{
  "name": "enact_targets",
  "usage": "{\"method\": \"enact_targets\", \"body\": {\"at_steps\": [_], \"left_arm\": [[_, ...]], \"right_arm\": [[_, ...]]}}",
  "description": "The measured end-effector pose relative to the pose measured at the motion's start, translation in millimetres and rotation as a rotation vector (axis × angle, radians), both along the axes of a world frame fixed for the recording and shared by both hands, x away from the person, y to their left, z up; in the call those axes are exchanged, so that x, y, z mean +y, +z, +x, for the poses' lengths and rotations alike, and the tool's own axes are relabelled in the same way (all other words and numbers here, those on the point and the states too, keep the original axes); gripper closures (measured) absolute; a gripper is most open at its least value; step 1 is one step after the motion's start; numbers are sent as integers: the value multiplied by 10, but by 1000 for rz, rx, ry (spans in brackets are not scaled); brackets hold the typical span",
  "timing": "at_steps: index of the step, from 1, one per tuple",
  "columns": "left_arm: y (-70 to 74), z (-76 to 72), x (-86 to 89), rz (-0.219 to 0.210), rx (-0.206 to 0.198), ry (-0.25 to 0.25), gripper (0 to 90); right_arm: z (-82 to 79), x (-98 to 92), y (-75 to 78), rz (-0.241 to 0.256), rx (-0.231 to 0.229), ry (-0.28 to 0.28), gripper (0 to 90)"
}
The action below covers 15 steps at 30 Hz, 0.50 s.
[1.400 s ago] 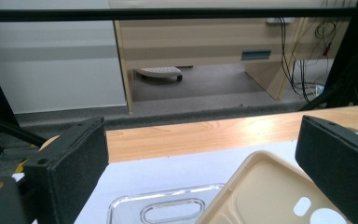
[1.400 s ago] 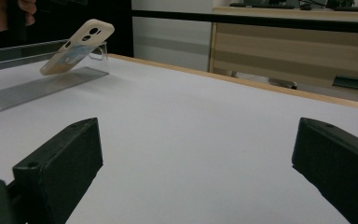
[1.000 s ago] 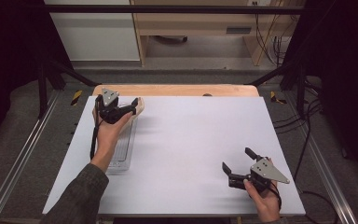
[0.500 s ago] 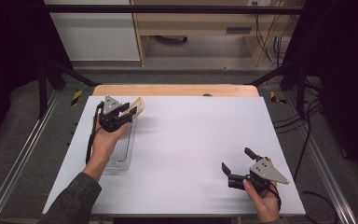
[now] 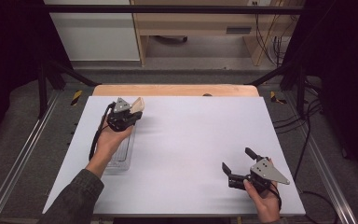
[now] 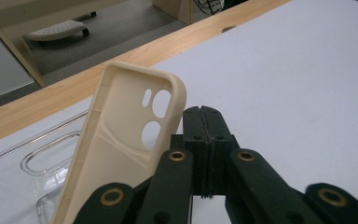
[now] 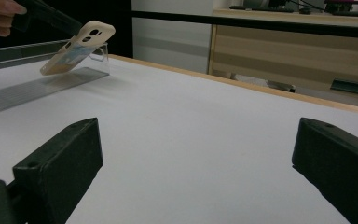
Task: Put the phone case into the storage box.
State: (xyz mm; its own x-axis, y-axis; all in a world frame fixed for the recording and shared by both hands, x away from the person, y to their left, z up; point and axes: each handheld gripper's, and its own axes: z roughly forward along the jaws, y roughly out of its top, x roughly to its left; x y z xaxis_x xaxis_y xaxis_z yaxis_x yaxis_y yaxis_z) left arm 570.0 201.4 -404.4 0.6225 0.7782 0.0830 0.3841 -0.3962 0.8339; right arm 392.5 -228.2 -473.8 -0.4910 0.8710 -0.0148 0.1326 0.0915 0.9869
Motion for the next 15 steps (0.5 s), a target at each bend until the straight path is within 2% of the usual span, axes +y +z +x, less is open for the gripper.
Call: {"method": "enact_targets", "body": {"at_steps": [4, 10, 15], "left_arm": [[-43, 83, -22, 14, 25, 9, 895], [-70, 184, -46, 27, 33, 25, 897], [-84, 272, -35, 8, 39, 47, 897]], "right_arm": [[5, -8, -3, 1, 1, 0, 19], [7, -17, -7, 4, 2, 0, 19], [10, -18, -9, 6, 4, 1, 19]]}}
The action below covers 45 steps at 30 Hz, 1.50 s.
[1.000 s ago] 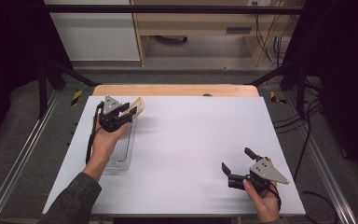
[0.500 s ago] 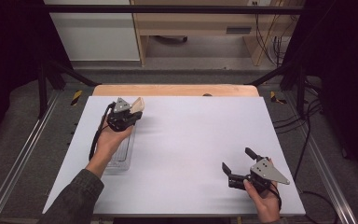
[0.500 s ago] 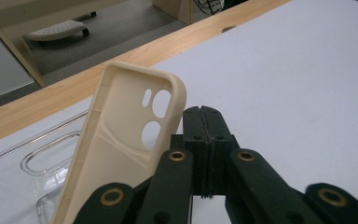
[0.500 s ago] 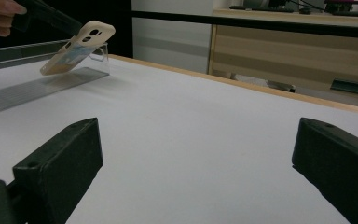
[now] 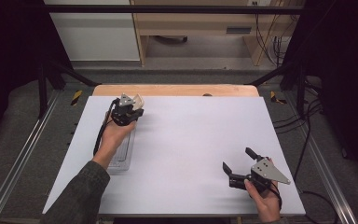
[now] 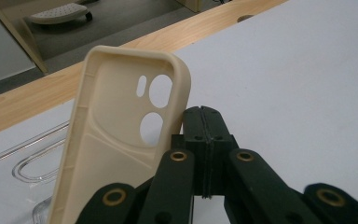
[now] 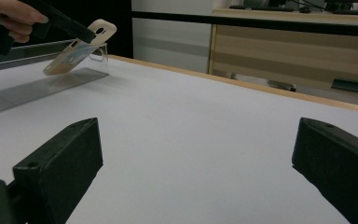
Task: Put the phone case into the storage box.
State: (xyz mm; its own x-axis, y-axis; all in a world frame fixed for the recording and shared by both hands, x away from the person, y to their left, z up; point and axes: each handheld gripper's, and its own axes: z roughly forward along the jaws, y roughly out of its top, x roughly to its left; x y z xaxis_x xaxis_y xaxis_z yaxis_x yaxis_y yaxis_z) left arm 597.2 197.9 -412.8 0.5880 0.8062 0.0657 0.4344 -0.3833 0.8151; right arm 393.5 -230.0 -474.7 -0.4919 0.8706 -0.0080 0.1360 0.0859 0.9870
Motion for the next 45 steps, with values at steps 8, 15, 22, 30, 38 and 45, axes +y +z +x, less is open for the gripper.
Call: {"method": "enact_targets", "body": {"at_steps": [8, 15, 22, 30, 38, 45], "left_arm": [[20, 170, 62, -22, -2, 54, 898], [-4, 328, 165, -63, 4, 126, 898], [-31, 393, 226, -75, -2, 169, 898], [-12, 375, 239, -75, -13, 176, 898], [184, 203, 175, -97, -59, 141, 898], [294, 0, 116, -145, -98, 110, 898]], "right_arm": [[3, -9, -7, 4, 3, 0, 19], [6, -17, -11, 7, 4, -1, 19], [7, -24, -16, 11, 7, -1, 19], [2, -24, -14, 12, 7, -1, 19], [-7, -8, -3, 1, 1, 0, 19], [-18, -11, 9, -2, -6, -6, 19]]}}
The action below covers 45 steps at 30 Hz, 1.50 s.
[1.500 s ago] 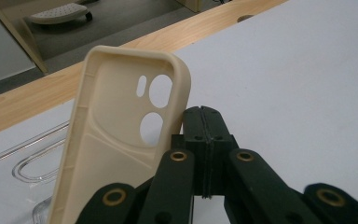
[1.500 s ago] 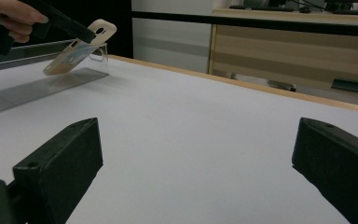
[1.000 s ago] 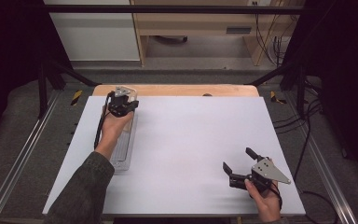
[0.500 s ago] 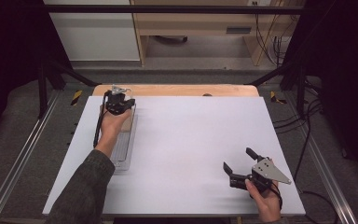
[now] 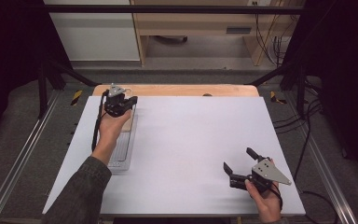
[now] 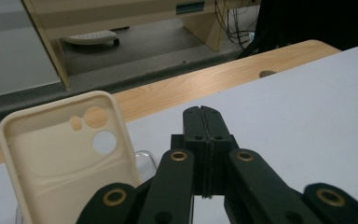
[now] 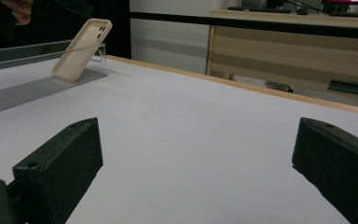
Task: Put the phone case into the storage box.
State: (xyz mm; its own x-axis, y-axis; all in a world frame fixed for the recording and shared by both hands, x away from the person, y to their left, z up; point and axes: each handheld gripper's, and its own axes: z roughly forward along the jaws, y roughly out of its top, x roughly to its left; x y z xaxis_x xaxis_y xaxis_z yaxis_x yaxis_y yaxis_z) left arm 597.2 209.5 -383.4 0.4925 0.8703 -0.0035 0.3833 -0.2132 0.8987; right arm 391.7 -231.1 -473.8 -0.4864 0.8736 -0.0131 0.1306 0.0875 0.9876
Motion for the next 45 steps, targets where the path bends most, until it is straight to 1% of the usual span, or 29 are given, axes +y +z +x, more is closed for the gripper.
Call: {"method": "enact_targets", "body": {"at_steps": [6, 10, 13, 14, 16, 19, 21, 24, 30, 33, 37, 39, 45], "left_arm": [[24, -148, -9, -23, -25, -15, 898], [32, -215, -6, -52, -33, -15, 898], [48, -267, -18, -57, -45, -22, 896], [55, -285, -23, -57, -50, -25, 893], [66, -321, -31, -69, -65, -24, 868], [82, -376, -49, -68, -85, -25, 803], [94, -407, -53, -68, -99, -20, 741], [113, -448, -44, -78, -117, -4, 631], [157, -498, -8, -86, -140, 7, 491], [169, -518, 8, -87, -154, 22, 414], [178, -534, 20, -96, -159, 28, 315], [181, -541, 19, -109, -164, 32, 265], [190, -560, 4, -130, -162, 28, 124]], "right_arm": [[0, 15, 1, -7, -1, 3, 19], [-3, 15, 4, -7, -3, 2, 19], [-5, 14, 7, -8, -6, 2, 19], [-5, 14, 7, -9, -6, 3, 19], [-5, 18, 7, -9, -5, 4, 19], [-5, 19, 7, -8, -6, 4, 19], [-4, 21, 7, -9, -6, 4, 19], [-4, 26, 7, -9, -7, 5, 19], [-5, 39, 9, -10, -5, 10, 19], [-4, 40, 10, -10, -5, 10, 19], [-7, 39, 12, -10, -6, 9, 19], [-7, 40, 12, -11, -6, 10, 19], [-8, 42, 13, -10, -7, 10, 19]]}}
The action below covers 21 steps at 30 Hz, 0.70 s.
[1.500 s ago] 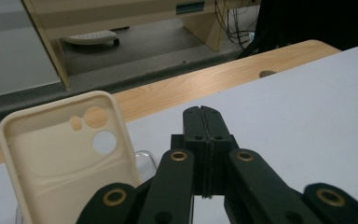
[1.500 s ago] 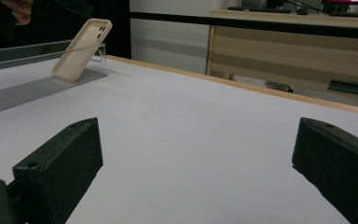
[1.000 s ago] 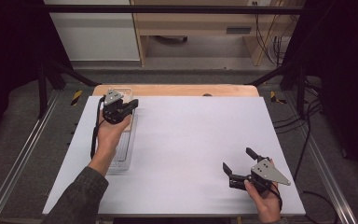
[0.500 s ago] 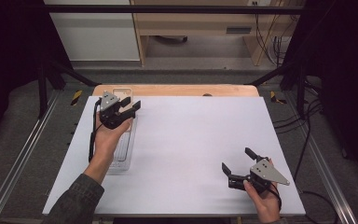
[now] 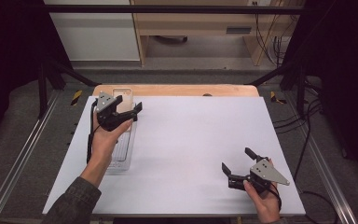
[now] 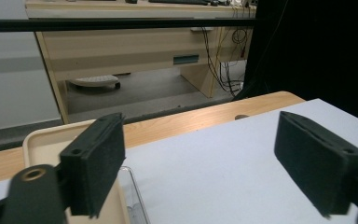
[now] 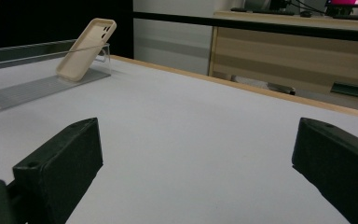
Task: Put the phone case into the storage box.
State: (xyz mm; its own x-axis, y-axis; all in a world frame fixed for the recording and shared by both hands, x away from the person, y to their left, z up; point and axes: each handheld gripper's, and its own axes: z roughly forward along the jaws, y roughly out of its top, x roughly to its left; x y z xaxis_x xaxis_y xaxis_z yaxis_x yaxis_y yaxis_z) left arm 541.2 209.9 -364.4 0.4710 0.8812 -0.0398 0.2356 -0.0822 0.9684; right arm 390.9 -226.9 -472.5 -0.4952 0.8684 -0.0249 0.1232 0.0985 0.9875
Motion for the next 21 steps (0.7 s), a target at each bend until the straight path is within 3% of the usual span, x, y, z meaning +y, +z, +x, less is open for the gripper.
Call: {"method": "enact_targets", "body": {"at_steps": [6, 21], "left_arm": [[16, -29, -20, -12, -12, -14, 30], [122, -212, 71, -52, -72, -23, 18]], "right_arm": [[-1, 2, 1, 0, -1, 2, 19], [-6, 8, 0, -1, 1, 3, 19]]}}
